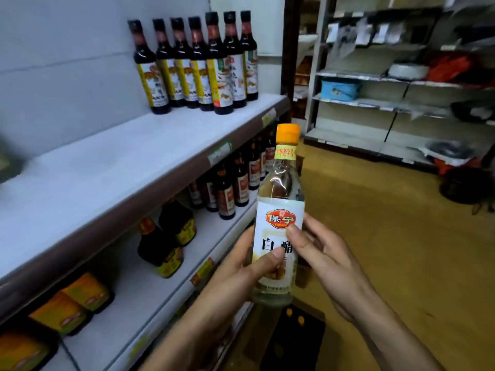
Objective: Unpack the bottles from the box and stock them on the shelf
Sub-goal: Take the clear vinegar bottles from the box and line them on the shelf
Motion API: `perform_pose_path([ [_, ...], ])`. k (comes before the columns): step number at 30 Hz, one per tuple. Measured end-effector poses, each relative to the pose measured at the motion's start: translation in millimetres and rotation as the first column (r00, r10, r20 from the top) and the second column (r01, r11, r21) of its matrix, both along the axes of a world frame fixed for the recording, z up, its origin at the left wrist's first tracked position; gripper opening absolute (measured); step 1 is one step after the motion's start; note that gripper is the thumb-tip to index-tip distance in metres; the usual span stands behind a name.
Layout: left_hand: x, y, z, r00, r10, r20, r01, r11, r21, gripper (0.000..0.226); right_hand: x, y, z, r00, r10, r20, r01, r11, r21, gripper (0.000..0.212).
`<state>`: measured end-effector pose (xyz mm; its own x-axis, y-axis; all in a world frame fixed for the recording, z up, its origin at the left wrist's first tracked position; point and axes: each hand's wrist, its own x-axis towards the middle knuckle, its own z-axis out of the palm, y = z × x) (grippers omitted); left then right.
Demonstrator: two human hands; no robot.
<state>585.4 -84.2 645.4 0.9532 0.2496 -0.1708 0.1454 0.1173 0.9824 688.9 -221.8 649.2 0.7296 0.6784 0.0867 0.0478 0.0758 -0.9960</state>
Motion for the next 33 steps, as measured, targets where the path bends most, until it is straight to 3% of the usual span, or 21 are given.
perform_pose_path([
  [17,-108.8,140.1,78.7,0.93,0.27,0.248,-0.317,0.932,0.176,0.05,-73.2,169.2,94.7,0.911,0.227,0.345,-0.266,0.961,0.07,0.033],
  [33,-158.2,231.6,105.1,0.757,0.533,0.378,-0.631,0.745,0.215,0.047,-111.7,310.1,133.9,0.783,0.47,0.407,-0.536,0.842,0.059,0.03],
])
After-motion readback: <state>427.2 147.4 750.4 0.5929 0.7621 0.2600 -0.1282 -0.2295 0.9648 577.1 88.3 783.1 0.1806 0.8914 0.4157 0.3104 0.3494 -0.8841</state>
